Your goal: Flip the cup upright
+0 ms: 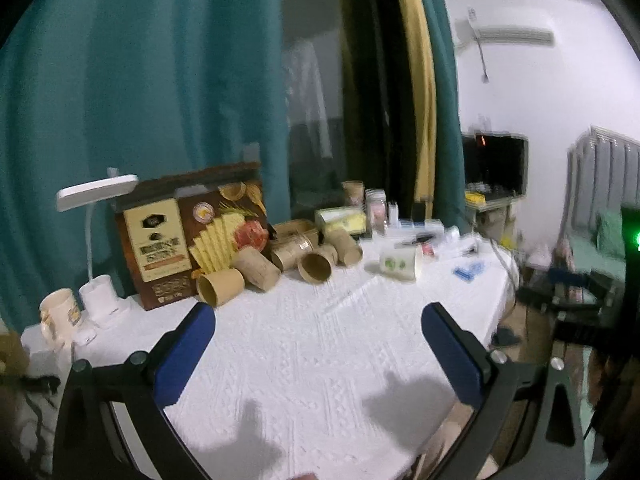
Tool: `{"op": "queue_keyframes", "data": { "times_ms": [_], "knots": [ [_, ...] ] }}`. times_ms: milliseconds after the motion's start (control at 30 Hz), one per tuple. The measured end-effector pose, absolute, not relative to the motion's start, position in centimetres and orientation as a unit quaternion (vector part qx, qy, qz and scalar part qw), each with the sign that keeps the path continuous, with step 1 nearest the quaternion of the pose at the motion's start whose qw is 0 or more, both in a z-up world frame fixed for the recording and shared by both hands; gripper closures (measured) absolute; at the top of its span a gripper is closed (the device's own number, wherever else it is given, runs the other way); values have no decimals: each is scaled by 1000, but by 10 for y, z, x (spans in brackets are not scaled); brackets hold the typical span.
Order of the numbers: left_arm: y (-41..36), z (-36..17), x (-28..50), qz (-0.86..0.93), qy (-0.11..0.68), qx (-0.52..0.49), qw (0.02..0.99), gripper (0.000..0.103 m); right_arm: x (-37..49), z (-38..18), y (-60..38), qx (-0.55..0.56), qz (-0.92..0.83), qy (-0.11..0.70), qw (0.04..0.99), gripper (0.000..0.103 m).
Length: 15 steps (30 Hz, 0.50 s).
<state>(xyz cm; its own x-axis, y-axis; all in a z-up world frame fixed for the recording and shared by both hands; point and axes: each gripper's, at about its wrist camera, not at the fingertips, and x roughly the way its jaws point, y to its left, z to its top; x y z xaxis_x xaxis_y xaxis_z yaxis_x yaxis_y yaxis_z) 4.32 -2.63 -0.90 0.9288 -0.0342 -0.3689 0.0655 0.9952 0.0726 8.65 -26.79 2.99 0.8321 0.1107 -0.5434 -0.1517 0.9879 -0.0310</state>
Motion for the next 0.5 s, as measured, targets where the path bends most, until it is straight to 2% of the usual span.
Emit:
{"op": "queue_keyframes", "data": {
  "times_ms": [267, 500],
  "knots": [
    [-52, -36, 129, -109, 267, 87, 954, 0, 157, -4, -304, -21, 39, 346, 937, 22],
    [-109, -74, 234, -156, 348, 239, 893, 0, 219, -34, -337, -5, 22, 380, 925, 22]
  ]
}}
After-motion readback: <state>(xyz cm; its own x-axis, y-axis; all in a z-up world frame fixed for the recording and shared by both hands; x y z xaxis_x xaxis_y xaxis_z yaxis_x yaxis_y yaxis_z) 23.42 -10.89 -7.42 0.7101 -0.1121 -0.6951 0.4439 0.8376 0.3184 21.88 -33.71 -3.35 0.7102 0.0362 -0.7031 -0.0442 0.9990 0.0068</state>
